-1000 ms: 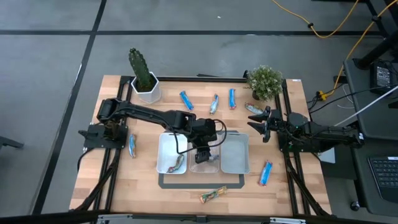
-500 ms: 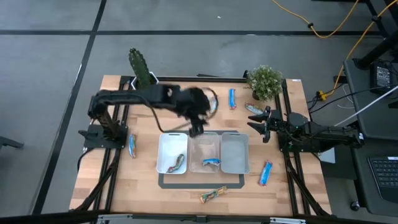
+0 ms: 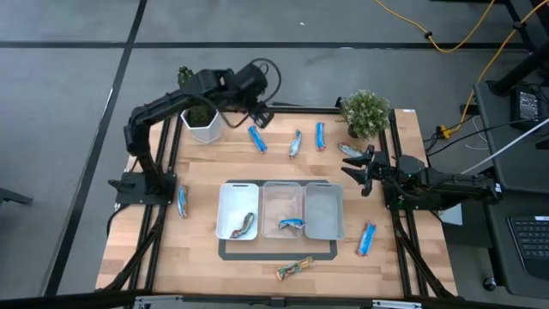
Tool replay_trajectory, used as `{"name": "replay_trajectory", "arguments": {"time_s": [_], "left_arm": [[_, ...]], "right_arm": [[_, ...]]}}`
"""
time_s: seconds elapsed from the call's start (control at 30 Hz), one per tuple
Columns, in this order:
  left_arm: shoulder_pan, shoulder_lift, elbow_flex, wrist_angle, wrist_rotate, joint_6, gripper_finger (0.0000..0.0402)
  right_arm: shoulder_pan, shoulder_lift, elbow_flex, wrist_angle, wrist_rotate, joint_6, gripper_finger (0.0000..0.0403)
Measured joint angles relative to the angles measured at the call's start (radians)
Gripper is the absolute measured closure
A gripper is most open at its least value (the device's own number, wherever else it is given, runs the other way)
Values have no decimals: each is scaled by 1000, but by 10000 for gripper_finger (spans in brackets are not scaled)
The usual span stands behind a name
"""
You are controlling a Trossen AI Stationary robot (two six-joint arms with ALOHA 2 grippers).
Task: Pick and place Granola Bars by type
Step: Put the blue granola bar into the transparent bin
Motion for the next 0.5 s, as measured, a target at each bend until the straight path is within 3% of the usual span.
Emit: {"name": "replay_trajectory", "arguments": {"time_s": [0.2, 0.5], "left_arm": [[111, 101, -51, 38, -7, 82, 233], [158, 300, -145, 169, -10, -35, 233]], "right_arm": [[-1, 0, 0, 12, 90, -22, 235], [-1, 0, 0, 22, 175, -26, 235]]}}
